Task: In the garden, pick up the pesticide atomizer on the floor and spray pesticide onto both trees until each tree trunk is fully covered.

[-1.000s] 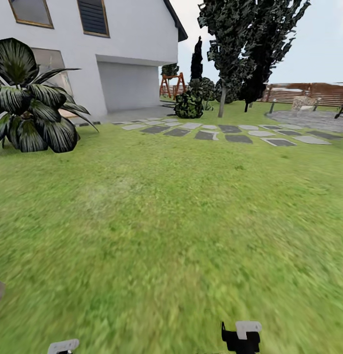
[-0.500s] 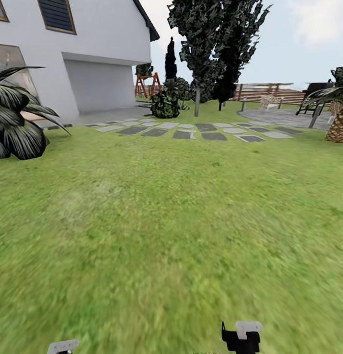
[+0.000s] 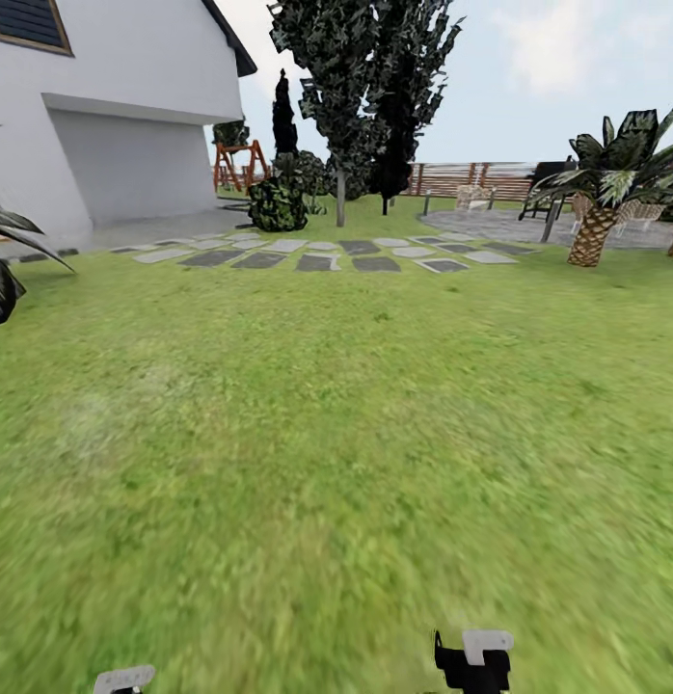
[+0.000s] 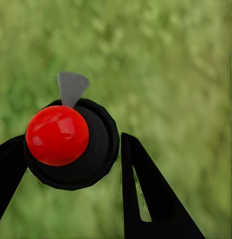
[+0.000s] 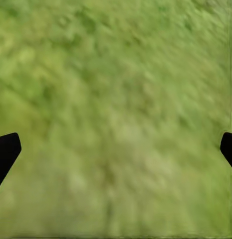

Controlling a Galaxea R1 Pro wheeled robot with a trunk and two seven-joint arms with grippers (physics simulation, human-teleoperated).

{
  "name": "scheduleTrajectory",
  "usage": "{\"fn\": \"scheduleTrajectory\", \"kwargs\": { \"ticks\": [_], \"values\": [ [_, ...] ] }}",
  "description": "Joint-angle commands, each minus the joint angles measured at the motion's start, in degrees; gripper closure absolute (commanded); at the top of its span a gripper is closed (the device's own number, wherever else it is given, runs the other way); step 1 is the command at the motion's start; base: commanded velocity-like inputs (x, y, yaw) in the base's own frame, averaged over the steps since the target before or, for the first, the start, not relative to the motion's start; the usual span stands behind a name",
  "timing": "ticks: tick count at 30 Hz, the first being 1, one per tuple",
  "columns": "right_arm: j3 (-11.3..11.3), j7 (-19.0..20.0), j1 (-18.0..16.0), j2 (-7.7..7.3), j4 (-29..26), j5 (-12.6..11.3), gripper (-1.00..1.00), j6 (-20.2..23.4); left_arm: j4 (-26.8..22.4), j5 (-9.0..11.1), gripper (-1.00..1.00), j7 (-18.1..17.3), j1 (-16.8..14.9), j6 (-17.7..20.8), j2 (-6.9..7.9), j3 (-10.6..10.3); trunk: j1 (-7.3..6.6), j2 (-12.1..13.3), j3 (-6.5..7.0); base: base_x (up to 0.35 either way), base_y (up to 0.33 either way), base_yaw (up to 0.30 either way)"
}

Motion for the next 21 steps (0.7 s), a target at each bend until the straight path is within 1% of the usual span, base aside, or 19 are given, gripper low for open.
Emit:
{"fn": "scheduleTrajectory", "kwargs": {
  "ticks": [1,21],
  "values": [
    [-0.01,0.0,0.01,0.0,0.0,-0.01,-1.0,0.0,-0.01,0.01,1.0,0.0,0.0,0.0,0.0,0.01,0.0,0.0,-0.05,0.0,0.0,-0.27],
    [-0.01,0.0,0.01,0.0,0.0,0.0,-1.0,0.0,-0.01,0.01,1.0,0.0,0.0,0.0,0.0,0.01,0.0,0.0,-1.18,0.0,0.0,-0.255]
  ]
}}
